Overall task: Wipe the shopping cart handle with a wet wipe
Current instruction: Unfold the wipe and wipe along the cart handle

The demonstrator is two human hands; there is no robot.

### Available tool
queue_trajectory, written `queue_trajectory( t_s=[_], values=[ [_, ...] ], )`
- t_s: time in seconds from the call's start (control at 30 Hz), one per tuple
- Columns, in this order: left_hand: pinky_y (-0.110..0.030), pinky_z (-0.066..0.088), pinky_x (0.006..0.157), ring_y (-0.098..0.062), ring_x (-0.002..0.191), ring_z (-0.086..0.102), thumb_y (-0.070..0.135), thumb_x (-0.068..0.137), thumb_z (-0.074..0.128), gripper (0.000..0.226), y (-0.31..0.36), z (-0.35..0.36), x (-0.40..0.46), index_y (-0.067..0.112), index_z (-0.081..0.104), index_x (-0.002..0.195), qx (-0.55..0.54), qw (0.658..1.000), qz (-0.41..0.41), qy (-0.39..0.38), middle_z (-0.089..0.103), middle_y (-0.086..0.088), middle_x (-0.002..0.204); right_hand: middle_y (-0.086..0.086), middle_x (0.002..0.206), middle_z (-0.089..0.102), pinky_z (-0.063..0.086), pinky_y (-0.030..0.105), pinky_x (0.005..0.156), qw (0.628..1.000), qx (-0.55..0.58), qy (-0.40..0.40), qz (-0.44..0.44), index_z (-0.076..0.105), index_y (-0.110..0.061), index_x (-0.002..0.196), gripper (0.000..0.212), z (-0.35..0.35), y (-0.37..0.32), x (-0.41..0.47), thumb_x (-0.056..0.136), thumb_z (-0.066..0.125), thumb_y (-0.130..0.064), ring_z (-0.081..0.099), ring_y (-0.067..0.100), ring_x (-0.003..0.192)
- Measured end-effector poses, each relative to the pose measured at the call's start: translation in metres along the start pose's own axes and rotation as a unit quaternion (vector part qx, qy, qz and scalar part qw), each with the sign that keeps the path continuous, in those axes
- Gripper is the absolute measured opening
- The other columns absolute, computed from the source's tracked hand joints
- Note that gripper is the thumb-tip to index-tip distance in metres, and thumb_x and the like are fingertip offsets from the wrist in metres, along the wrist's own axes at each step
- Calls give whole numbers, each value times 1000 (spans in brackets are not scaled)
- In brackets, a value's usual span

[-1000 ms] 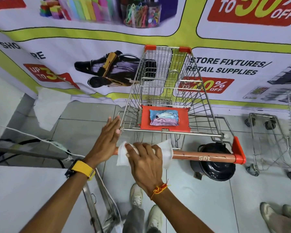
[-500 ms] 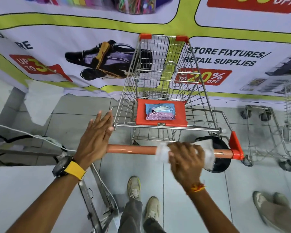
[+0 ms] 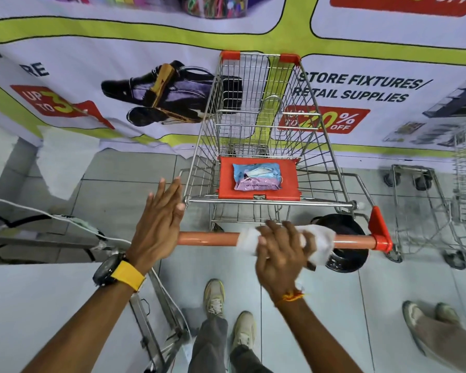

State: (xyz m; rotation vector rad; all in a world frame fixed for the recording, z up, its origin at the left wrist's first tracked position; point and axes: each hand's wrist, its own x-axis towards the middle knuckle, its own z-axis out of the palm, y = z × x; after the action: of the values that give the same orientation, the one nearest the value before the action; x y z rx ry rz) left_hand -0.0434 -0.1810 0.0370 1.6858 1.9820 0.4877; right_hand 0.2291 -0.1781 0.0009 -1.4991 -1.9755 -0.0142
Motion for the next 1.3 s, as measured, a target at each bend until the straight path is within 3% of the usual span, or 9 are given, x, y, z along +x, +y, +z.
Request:
queue_trajectory(
  t_s=[0.17,0.3,0.43,0.67,0.8,0.97,1.1,1.2,1.3],
  values=[
    [-43,0,126,-15,156,-4,65,94,-3,84,4,-2,0,17,20,158,14,1000,1,1,8,11,167,-10,123,71,22,50,110,996,16,-89,-6,69,-31,112,32,28,-82,-3,102,40,-40,57,23,125],
    [-46,3,127,-18,156,-2,52,98,1,73,7,-5,-3,14,24,157,95,995,8,-3,9,9,167,-9,121,68,26,49,108,994,30,-107,-17,64,-31,114,24,36,-114,-6,102,45,-38,56,24,125],
    [-48,6,127,-20,156,2,47,100,5,68,6,-10,-5,16,26,157,133,991,13,-3,11,8,167,-8,119,71,32,49,106,994,18,-98,-40,67,-29,112,26,22,-69,-2,103,44,-38,60,25,121],
    [-46,3,127,-19,155,-2,44,101,8,66,12,-11,-5,14,25,157,134,991,6,-4,8,9,166,3,109,74,34,50,100,999,-24,-24,2,69,-20,101,29,-38,78,11,102,41,-26,63,29,114],
    [-46,3,127,-20,156,-1,42,101,9,65,18,-8,-5,12,24,157,136,991,4,1,7,7,166,6,104,77,33,50,102,998,-40,12,39,72,-13,93,37,-52,112,17,103,39,-27,64,32,112],
    [-47,4,127,-25,156,2,43,98,5,69,28,-6,-9,10,24,156,153,988,-7,6,14,0,168,2,113,76,27,51,110,997,-26,24,69,71,-19,98,36,-36,67,11,103,37,-30,61,31,118],
    [-48,6,127,-26,157,2,44,96,2,73,30,-6,-9,9,25,156,186,983,-8,-4,13,0,168,-7,129,70,22,48,111,997,12,-65,30,69,-29,112,41,-8,-10,2,106,30,-36,54,24,127],
    [-49,7,126,-25,156,1,46,96,1,74,28,-8,-9,11,25,156,196,980,-6,-10,12,0,168,-8,136,65,27,47,108,991,24,-131,-34,63,-32,123,34,11,-65,-7,106,34,-36,53,24,131],
    [-50,6,126,-23,156,0,50,95,0,76,24,-11,-7,12,22,157,193,981,3,-19,11,0,168,-5,137,65,35,47,105,986,19,-146,-74,60,-29,129,31,13,-78,-4,106,38,-30,57,26,128]
  ],
)
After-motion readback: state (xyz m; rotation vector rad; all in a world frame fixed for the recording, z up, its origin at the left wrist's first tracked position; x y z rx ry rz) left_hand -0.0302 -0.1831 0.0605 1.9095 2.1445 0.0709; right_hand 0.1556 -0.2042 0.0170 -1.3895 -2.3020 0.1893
